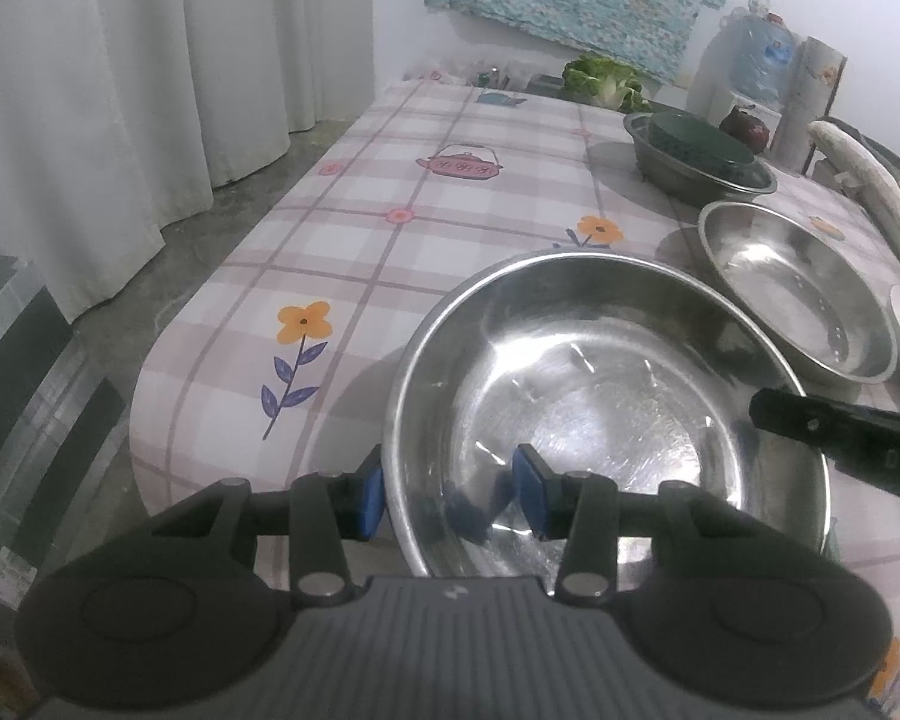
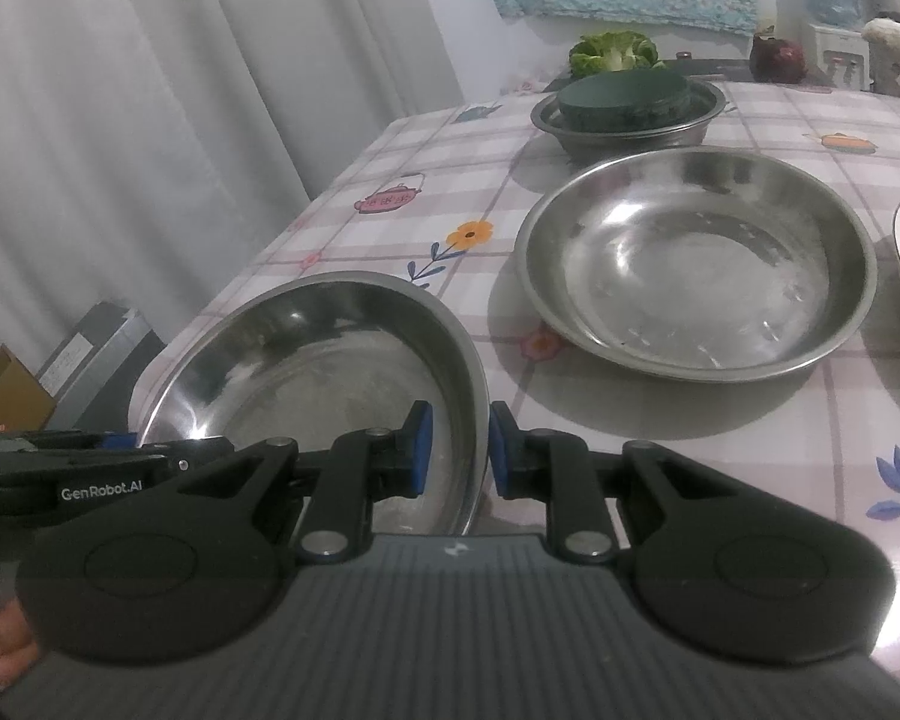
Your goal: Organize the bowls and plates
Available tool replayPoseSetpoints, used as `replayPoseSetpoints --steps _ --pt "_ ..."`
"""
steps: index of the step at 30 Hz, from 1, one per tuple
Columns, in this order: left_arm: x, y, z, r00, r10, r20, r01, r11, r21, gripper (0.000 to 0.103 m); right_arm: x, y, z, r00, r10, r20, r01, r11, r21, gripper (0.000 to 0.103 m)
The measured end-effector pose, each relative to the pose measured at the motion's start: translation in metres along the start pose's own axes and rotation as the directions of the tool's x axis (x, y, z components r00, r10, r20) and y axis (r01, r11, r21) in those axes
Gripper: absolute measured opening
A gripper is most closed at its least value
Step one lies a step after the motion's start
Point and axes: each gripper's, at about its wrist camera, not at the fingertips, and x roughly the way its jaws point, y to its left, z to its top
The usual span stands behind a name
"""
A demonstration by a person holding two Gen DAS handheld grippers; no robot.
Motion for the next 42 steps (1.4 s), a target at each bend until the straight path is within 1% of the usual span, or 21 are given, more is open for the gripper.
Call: replayPoseSetpoints --steps 23,35,42 --pt "-0.005 -0.013 0.004 1.000 0.002 0.001 -0.002 1.000 0.029 0.045 -0.015 -0.003 0.005 1.000 -0.012 0.016 0.012 1.000 0.017 0.021" --pt "0.008 -0.015 -0.008 1.000 0.004 -0.031 -0.003 0.999 0.038 0.045 -0.006 -0.010 -0.006 1.000 -0.020 -0.011 0.021 0.999 0.024 0.021" --pt "0.008 -0.017 -0.015 1.000 0.015 -0.009 -0.014 0.997 0.071 0.048 -0.006 -0.014 -0.010 1.000 -0.005 -0.005 0.005 1.000 0.028 0.021"
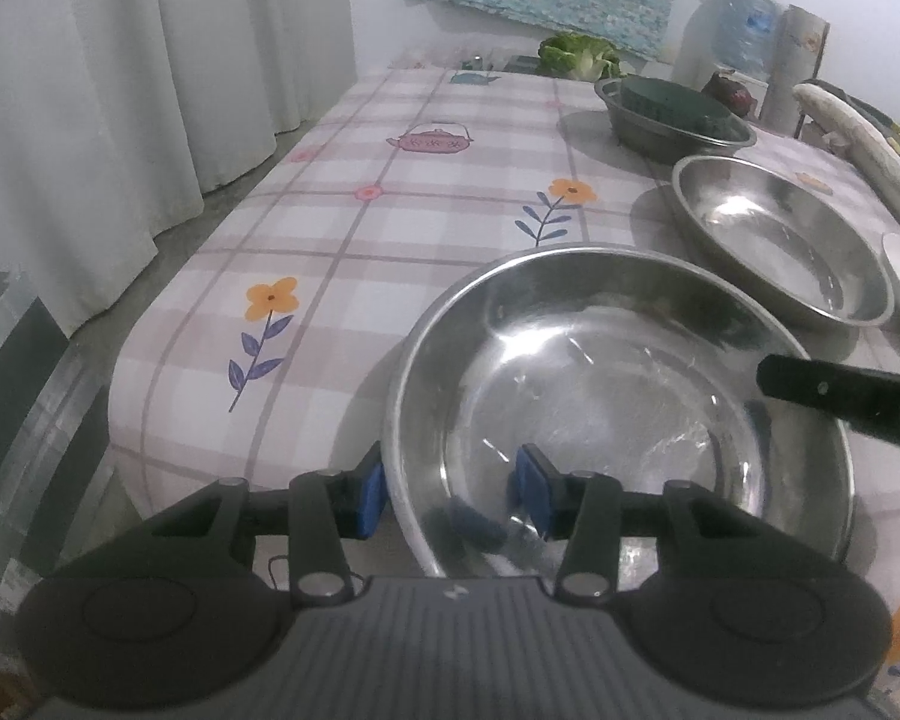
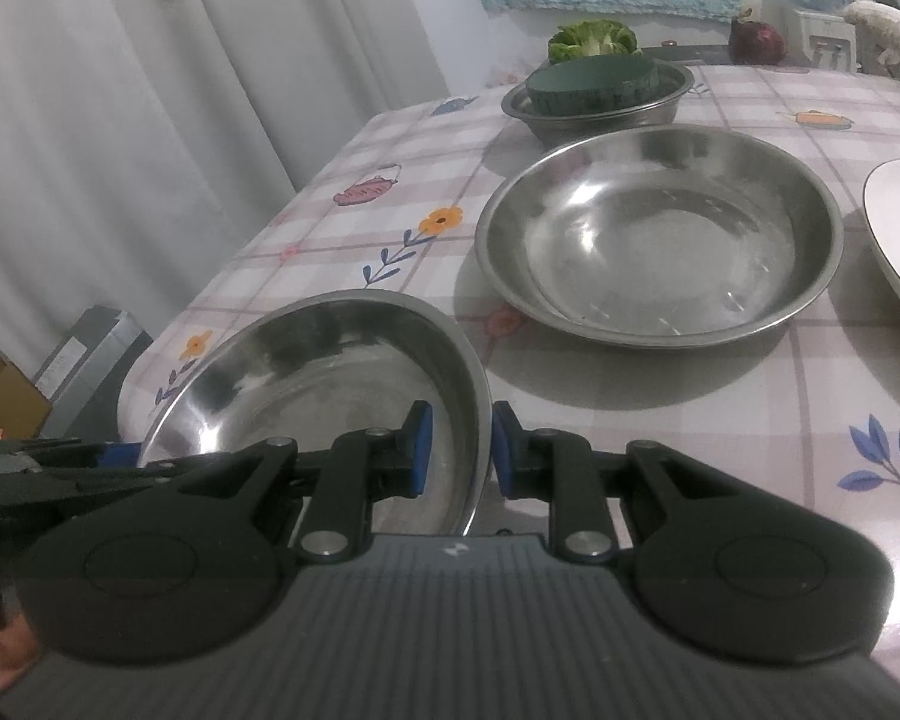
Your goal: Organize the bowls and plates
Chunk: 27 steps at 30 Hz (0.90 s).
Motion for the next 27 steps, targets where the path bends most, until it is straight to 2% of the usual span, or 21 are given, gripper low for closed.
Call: replayPoseSetpoints --steps 8,16,19,27 --pt "-0.001 -0.002 -0.005 1.000 0.016 0.023 -0.017 1.000 0.020 0.053 0.001 -0.007 -0.011 1.000 0.003 -0.020 -0.003 1.000 0.013 0.020" --pt "-0.004 -0.009 -0.010 0.998 0.026 0.050 -0.027 0.999 0.032 0.052 0.004 0.000 -0.014 1.000 0.023 -0.007 -0.023 1.000 -0.007 0.019" --pt "-0.005 -0.008 -0.010 0.998 0.029 0.050 -0.030 0.999 0.027 0.051 0.003 0.006 -0.015 1.000 -0.003 -0.001 0.003 0.999 -0.038 0.019" --pt "-0.011 -0.007 -0.008 0.998 0.029 0.062 -0.031 0.999 0.025 0.051 -0.005 0.011 -0.014 1.000 -0.004 0.024 0.006 0.998 -0.061 0.019"
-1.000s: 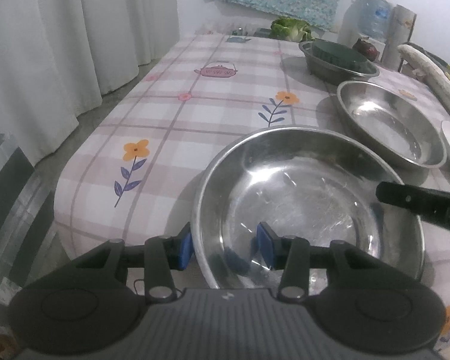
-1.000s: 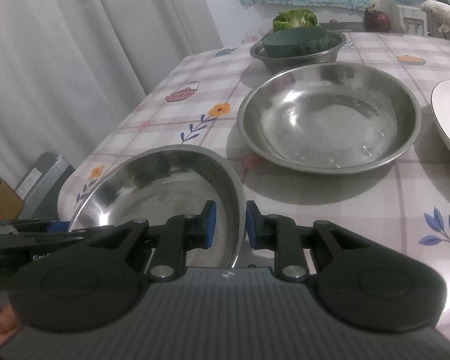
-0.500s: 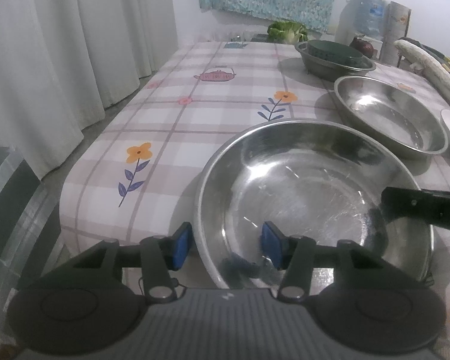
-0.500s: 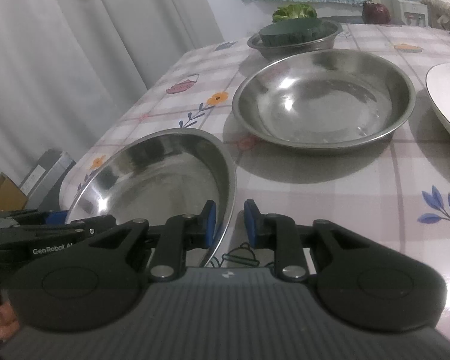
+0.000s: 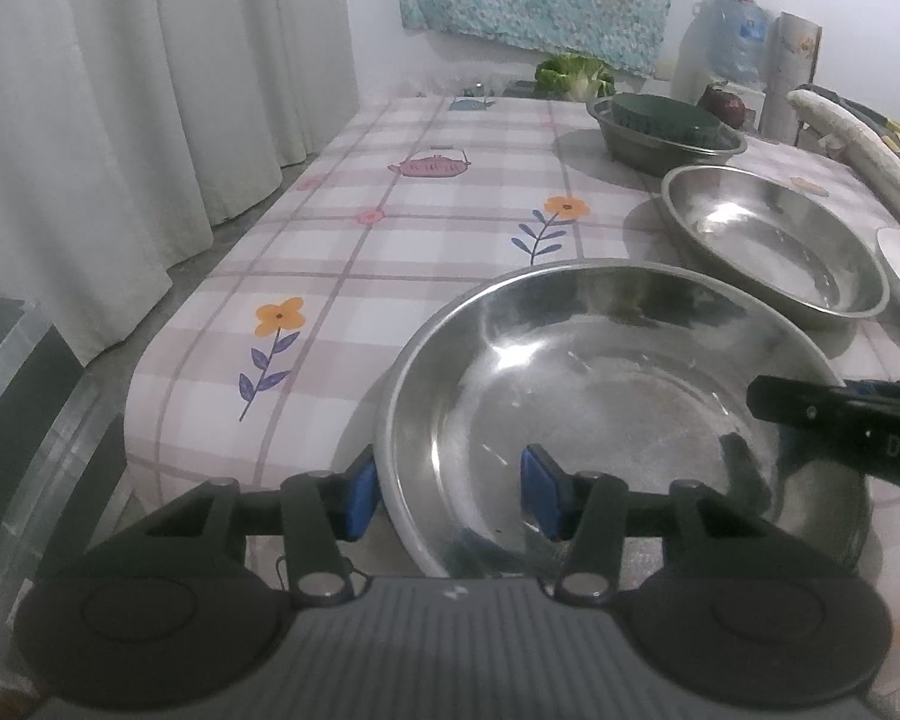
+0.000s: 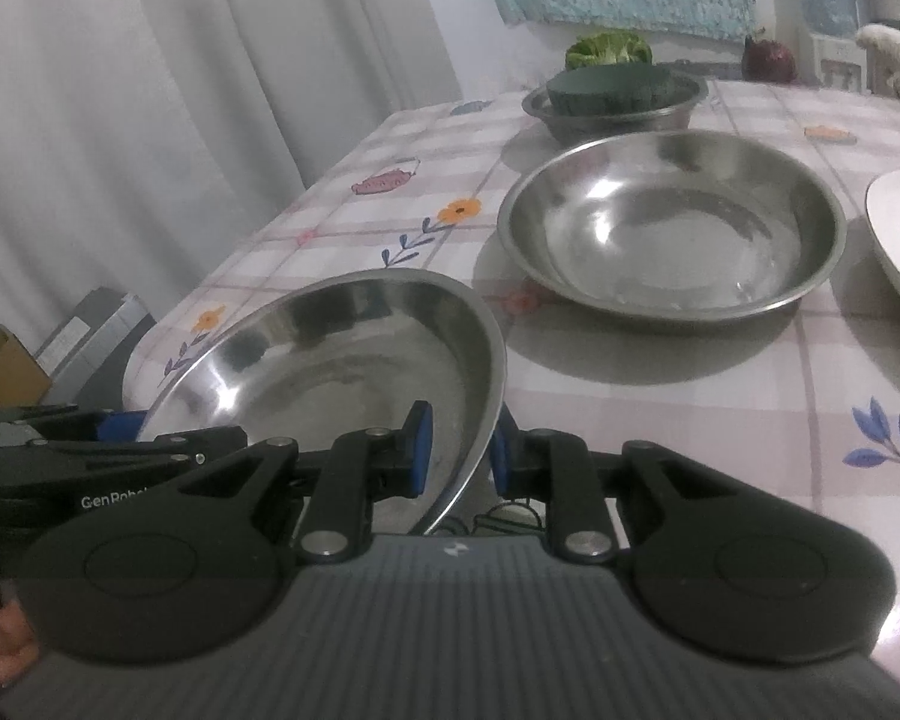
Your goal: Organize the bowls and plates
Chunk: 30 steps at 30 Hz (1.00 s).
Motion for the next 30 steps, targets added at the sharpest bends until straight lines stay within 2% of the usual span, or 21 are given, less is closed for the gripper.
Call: replayPoseSetpoints --steps 17,30 --pt "-0.010 -0.001 0.001 0.999 -0.004 0.043 0.004 1.000 0.006 0.051 -0.012 0.007 -0.002 0.999 -0.020 0.049 0.023 0.998 -0.060 0.019" --pt "-0.027 -0.002 0.014 0.995 -0.015 0.096 0.014 1.000 0.018 0.051 -0.024 0.008 0.006 0.996 -0.021 0.092 0.027 0.998 -0.056 0.019"
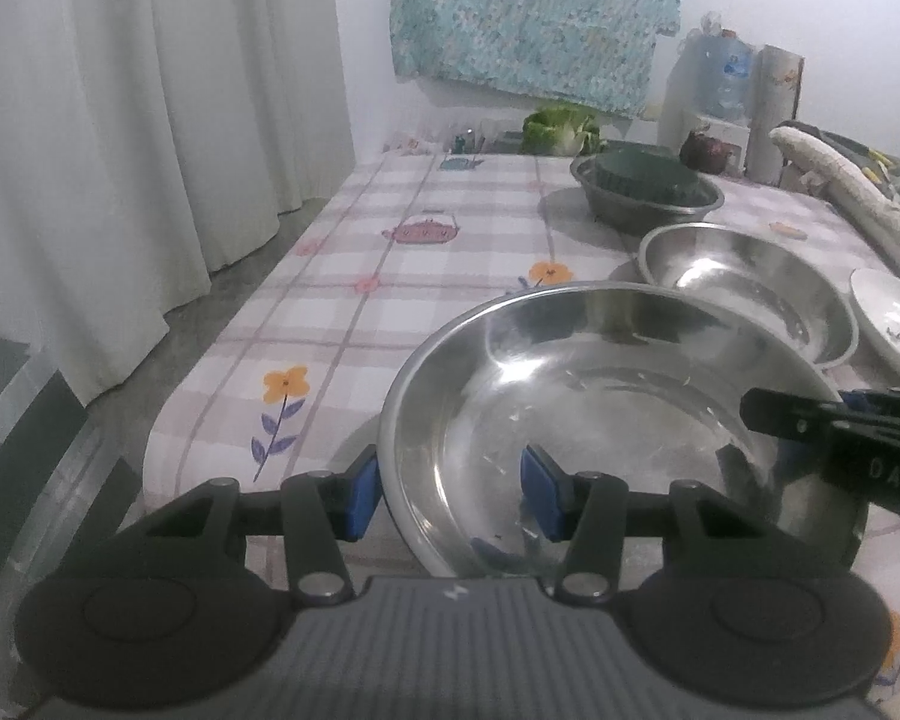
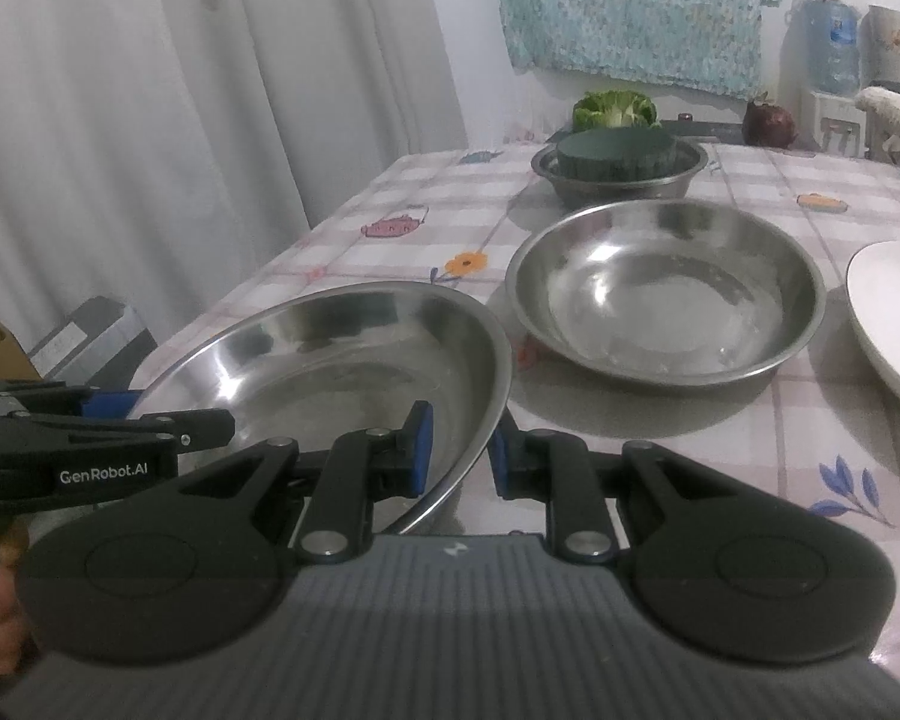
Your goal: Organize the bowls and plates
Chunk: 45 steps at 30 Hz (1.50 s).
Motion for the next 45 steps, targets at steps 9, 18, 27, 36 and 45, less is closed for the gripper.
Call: replayPoseSetpoints --steps 9,18,27,36,45 --pt "-0.001 -0.027 0.033 0.997 -0.049 0.051 0.047 0.998 0.048 0.051 -0.015 -0.021 0.017 0.998 -0.037 0.049 0.035 0.998 0.045 0.019" --pt "0.024 -0.076 0.065 0.990 -0.132 0.045 0.126 0.986 0.113 0.051 -0.028 -0.067 0.033 0.990 -0.125 0.069 0.117 0.987 0.109 0.019" --pt "0.061 -0.118 0.079 0.981 -0.191 -0.037 0.194 0.968 0.157 0.051 -0.031 -0.117 0.037 0.980 -0.196 0.025 0.190 0.968 0.167 0.020" --pt "0.086 -0.130 0.087 0.979 -0.186 -0.080 0.198 0.963 0.184 0.051 -0.010 -0.140 0.046 0.979 -0.204 -0.023 0.204 0.959 0.194 0.021" --pt "0.093 -0.128 0.094 0.978 -0.194 -0.074 0.204 0.961 0.188 0.051 0.009 -0.151 0.052 0.978 -0.204 -0.048 0.209 0.956 0.204 0.027"
